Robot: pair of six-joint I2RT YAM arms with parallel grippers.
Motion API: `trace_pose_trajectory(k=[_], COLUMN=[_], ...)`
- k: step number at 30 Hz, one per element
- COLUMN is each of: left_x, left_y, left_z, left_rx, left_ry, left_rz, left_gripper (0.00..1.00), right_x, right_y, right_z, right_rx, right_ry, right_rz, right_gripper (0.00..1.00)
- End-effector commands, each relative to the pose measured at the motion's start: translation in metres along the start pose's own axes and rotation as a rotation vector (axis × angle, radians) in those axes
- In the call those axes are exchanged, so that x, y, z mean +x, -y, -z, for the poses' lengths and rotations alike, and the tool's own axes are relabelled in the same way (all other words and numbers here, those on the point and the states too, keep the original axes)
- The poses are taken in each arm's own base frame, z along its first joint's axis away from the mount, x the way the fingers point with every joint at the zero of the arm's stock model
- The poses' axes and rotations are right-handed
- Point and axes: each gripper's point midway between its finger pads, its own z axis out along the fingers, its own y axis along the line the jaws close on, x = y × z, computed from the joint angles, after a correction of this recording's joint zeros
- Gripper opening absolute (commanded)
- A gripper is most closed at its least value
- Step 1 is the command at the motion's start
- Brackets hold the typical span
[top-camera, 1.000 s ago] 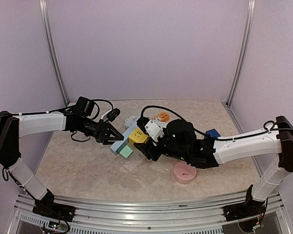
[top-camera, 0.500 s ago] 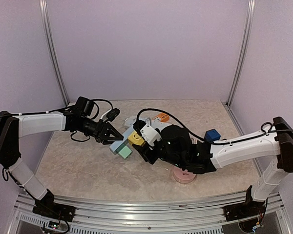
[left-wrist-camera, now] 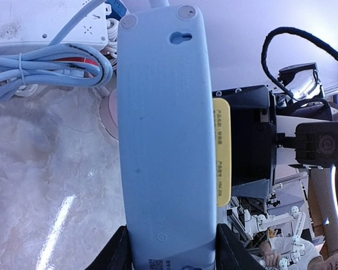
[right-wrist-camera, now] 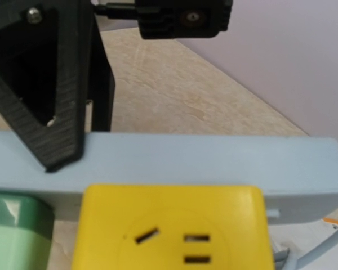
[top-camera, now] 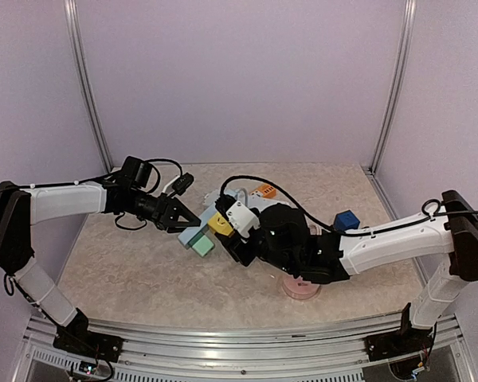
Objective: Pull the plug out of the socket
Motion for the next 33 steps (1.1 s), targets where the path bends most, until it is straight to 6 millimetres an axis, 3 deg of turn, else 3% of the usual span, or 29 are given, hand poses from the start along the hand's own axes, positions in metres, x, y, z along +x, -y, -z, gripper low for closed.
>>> trace_pose_trajectory(k=[1,8,14,33], left_x=[-0.005,-0.004,-0.005,-0.01], left_y=[-0.003,-0.005,-0.006,-0.013], left_z=[0.002,0.0,0.001,0.01], left_rx=[-0.058,-0.071,-0.076,-0.083], left_ry=[0.024,0.018,0.02,0.049], left_rz=[-0.052,-0.055,-0.055,-0.025], left_gripper=[0.15,0.15,0.15,0.12], right_x=[-0.057,-0.068,-0.065,-0.026], right_y=[0.012,0.026,0.027,0.035], right_z=[0.016,0.024,0.024,0.01], right_rx=[-0.096,-0.253,-0.26,0.117], right_ry=[0.189,0.258,0.255,0.044], right_rz=[-0.129,-0.304,-0.307,-0.007], right_gripper=[0.0,0.0,0.0,0.0])
